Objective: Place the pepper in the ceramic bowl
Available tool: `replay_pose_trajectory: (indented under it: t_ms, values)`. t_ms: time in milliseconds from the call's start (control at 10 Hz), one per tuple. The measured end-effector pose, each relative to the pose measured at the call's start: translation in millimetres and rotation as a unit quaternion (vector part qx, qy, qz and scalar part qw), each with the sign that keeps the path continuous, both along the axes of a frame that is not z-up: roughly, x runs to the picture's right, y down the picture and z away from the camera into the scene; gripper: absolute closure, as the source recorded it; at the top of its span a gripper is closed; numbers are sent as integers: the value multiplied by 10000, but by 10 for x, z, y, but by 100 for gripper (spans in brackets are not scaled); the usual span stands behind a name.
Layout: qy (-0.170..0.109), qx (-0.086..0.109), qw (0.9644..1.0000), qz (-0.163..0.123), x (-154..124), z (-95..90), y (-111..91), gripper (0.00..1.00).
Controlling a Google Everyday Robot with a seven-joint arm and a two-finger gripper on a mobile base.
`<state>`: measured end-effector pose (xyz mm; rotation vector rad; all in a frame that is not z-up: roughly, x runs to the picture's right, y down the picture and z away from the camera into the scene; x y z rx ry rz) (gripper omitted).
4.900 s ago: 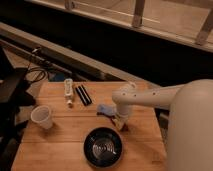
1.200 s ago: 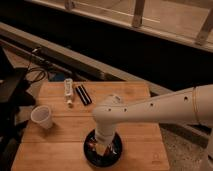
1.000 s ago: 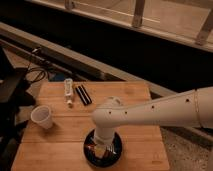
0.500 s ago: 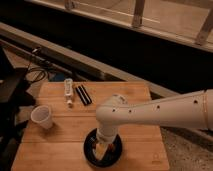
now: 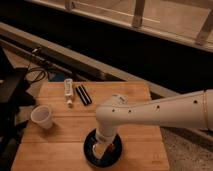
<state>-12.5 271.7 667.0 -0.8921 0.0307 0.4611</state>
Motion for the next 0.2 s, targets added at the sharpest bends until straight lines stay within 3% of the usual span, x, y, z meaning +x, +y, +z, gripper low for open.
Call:
replay_pose_trajectory:
  t_ms: [200]
  values:
    - [11, 0, 10000, 25, -20, -15, 10, 43]
